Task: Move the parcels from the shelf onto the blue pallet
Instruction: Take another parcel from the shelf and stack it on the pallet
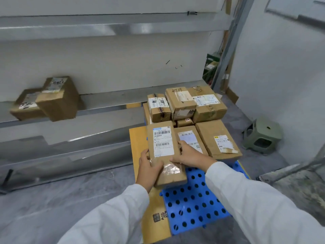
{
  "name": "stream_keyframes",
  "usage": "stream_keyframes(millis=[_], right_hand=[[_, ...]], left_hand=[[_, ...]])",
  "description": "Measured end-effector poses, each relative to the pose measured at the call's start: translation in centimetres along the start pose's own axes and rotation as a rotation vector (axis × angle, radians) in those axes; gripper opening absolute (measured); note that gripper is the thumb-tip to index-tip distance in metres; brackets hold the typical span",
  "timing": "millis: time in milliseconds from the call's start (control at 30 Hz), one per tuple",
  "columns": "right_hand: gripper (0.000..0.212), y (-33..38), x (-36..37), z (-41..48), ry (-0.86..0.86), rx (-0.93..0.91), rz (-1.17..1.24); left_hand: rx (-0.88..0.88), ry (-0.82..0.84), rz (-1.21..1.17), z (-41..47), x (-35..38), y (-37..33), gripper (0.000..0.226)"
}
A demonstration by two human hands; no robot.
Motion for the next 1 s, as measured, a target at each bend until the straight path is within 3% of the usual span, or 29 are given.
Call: stream_keyframes(millis=[133, 300, 433, 600, 800, 1000], right_hand=[[0.073, -0.4, -0.5, 0.3, 0.049, -0.042, 0.037], [0.048, -1.7, -2.3, 0.2, 0.06, -0.083, 0.04], [0.051, -1.9, -2.6, 0.4, 0.064, -0.104, 0.023], [0.058, -1.2, -3.3, 1.2, -0.077, -0.069, -0.008], [0.051, 2.9, -4.5, 1.8, -0.199, -0.314, -0.19], [0.064, 11.5, -1.6, -0.1, -0.073, -0.564, -0.338]], left_hand=[[-0.001, -0.022, 0.052, 0.2, 0.3, -0.4, 0.07], [0.017, -0.054, 0.054, 0.0, 2.5, -1.1, 0.07], [-0.038, -0.062, 0.052, -0.3, 2.7, -0.9, 0.074], [-0.053, -0.077, 0.099, -0.4, 2.8, -1.7, 0.072], [0.05, -0.159, 0.346, -1.2, 0.9, -4.9, 0.072], [0.204, -0.234, 0.697, -3.3, -7.2, -9.6, 0.061]])
Point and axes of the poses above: each hand's wrist, its own z-axis towards the middle knuckle, its own x-axis out of the palm, y = z × x, the point moved 1 cm from there along z, towards the middle knuckle, and after that the axes turned 5 degrees about x, right-handed, at the moved point
